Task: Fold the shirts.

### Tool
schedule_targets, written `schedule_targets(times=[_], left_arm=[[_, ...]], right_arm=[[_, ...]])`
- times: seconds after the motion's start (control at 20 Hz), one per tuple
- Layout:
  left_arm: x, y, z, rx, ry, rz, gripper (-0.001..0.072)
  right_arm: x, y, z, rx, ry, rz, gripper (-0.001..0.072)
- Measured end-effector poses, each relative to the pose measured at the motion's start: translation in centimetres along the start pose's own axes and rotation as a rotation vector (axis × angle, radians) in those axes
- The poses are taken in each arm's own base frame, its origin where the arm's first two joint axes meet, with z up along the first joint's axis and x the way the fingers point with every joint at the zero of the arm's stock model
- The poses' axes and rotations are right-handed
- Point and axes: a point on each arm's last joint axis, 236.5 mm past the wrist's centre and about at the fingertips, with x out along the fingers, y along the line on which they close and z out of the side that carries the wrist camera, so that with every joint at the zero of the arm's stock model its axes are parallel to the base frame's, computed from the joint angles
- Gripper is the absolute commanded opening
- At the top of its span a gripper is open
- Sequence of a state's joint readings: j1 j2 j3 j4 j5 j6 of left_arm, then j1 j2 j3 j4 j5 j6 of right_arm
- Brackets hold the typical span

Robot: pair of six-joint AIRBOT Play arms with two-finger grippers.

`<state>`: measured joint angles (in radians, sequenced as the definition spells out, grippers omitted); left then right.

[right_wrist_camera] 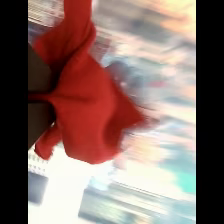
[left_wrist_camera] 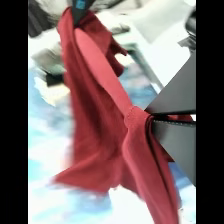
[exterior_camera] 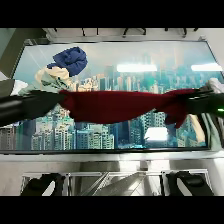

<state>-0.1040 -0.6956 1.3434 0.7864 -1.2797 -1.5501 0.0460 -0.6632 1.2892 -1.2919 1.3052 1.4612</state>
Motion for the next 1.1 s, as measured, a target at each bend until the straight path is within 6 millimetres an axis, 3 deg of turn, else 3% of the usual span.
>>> schedule_targets(times=[0.15, 0.25, 0.35, 0.45, 0.6, 0.75, 0.9, 1.0, 1.1], left_arm=[[-4.5, -5.3, 3.0, 0.094, -0.085, -0.032, 0.0012], [-6.7, -7.6, 4.6, 0.144, -0.108, -0.030, 0.0012], [-7.6, -7.8, 5.7, 0.181, -0.093, 0.018, 0.0012], [-7.0, -5.6, 6.2, 0.177, -0.034, 0.097, 0.0012], [-2.9, 0.6, 4.6, 0.110, 0.148, 0.189, 0.0012], [2.5, 9.1, 0.3, 0.016, 0.386, 0.273, 0.0012], [7.3, 18.3, -5.4, -0.050, 0.594, 0.367, 0.0013], [9.9, 23.2, -7.8, -0.066, 0.657, 0.420, 0.0012], [12.5, 27.6, -9.2, -0.069, 0.680, 0.468, 0.0013]], right_arm=[[-7.3, 2.0, 4.4, -0.049, -0.149, -0.001, 0.0031], [-10.6, 2.9, 6.5, -0.060, -0.214, 0.002, 0.0031], [-11.8, 3.5, 7.9, -0.061, -0.238, 0.013, 0.0031], [-10.7, 3.5, 8.8, -0.044, -0.210, 0.030, 0.0031], [-5.2, 2.2, 9.2, 0.013, -0.088, 0.047, 0.0032], [4.3, 1.3, 7.6, 0.097, 0.109, 0.113, 0.0031], [15.1, 1.9, 4.9, 0.185, 0.251, 0.220, 0.0031], [22.0, 2.4, 2.9, 0.228, 0.300, 0.264, 0.0031], [27.3, 3.1, 1.2, 0.238, 0.312, 0.307, 0.0032]])
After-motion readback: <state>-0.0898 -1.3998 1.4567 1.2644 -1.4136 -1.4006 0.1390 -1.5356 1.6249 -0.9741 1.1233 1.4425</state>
